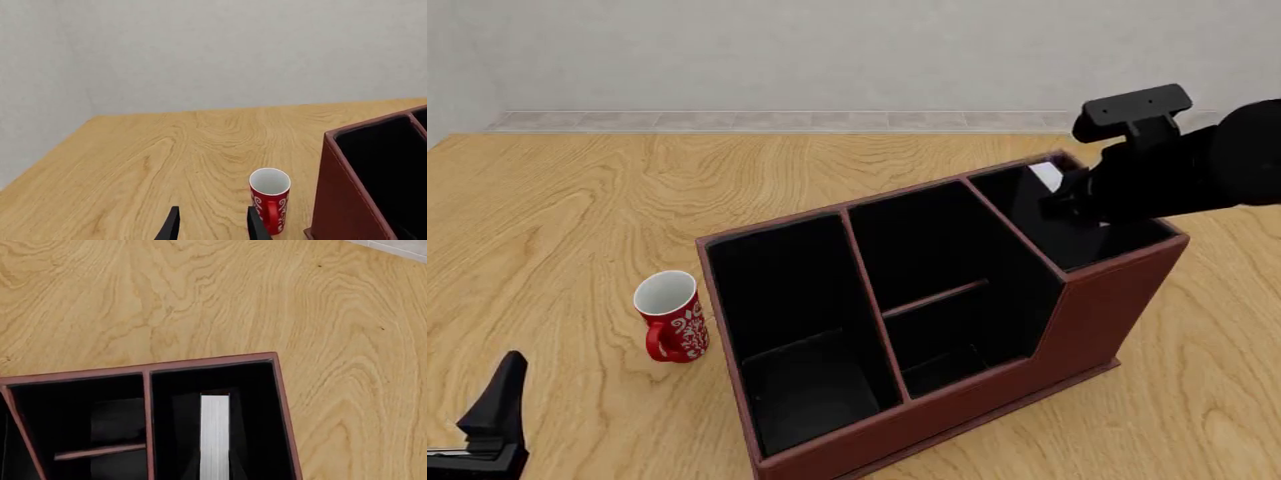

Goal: Pick up the book and place it in the right compartment of the caddy.

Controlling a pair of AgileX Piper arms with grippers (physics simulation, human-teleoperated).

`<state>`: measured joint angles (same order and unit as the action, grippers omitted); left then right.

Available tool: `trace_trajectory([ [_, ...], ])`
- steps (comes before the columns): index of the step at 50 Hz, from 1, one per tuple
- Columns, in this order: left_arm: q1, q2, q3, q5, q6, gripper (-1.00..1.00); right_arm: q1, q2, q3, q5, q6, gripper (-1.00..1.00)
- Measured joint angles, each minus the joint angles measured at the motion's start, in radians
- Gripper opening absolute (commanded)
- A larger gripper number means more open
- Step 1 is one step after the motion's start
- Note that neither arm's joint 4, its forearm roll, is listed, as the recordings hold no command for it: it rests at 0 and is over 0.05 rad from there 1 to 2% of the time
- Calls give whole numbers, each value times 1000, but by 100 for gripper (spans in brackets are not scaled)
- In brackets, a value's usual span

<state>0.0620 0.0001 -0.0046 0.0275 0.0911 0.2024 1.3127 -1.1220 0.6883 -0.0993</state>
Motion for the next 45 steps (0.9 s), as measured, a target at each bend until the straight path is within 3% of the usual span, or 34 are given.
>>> trace_trajectory([
  [24,1,0,3,1,1,100,-9,14,12,-18,-14,-100],
  [25,1,0,3,1,1,100,-9,14,13,-18,-14,100],
  [45,-5,0,0,0,1,100,-7,-4,14,-18,-2,100],
])
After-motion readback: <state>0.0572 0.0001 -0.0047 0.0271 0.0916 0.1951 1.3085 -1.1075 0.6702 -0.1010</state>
